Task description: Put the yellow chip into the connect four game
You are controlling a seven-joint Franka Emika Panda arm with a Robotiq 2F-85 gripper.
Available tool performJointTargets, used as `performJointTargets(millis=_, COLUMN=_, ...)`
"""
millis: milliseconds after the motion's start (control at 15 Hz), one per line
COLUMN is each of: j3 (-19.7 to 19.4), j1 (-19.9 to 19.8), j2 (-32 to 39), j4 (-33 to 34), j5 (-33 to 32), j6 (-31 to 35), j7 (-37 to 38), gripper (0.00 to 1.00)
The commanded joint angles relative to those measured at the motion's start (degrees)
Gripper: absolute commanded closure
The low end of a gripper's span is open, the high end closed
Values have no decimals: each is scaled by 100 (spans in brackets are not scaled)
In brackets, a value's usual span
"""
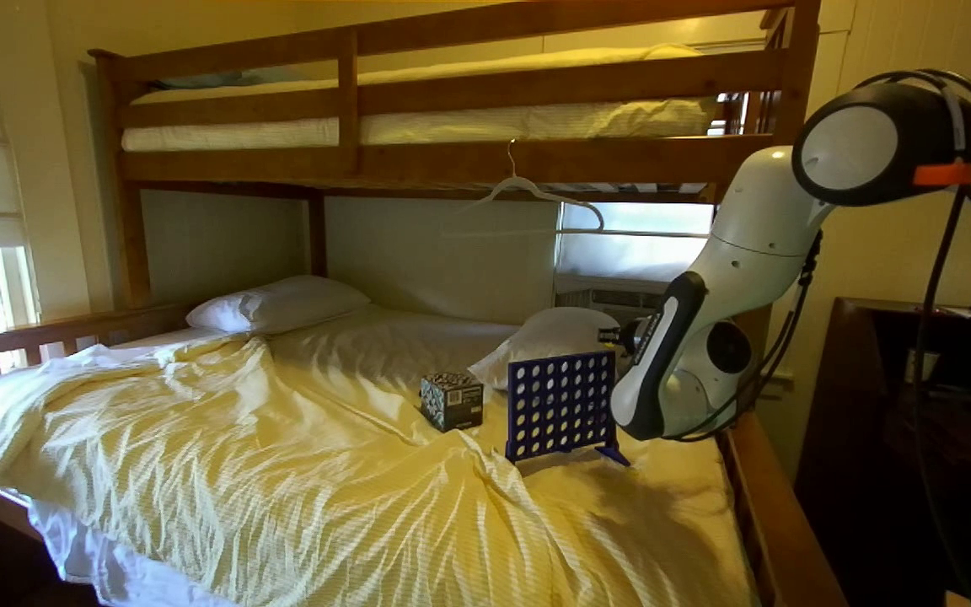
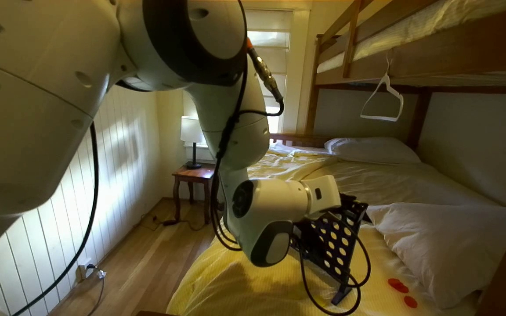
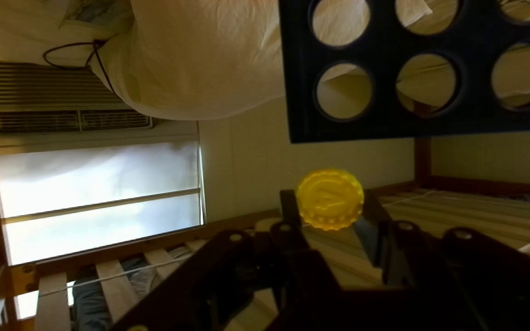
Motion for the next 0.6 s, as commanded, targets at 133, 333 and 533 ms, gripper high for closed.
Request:
performJointTargets(millis=133, j3=290, j1=-265, j2=-37, j4=16, j5=9, j6=40, j7=-162, gripper=90)
performJointTargets(millis=333, j3=398, j1=-362, j2=-8, j4=12, j5=18, j6=105, j7=-159, gripper=90)
performJointTargets(millis=533, j3=467, j1=-433, j2=-14, j4=-5, j5=-3, j6=166, j7=-134, gripper=90)
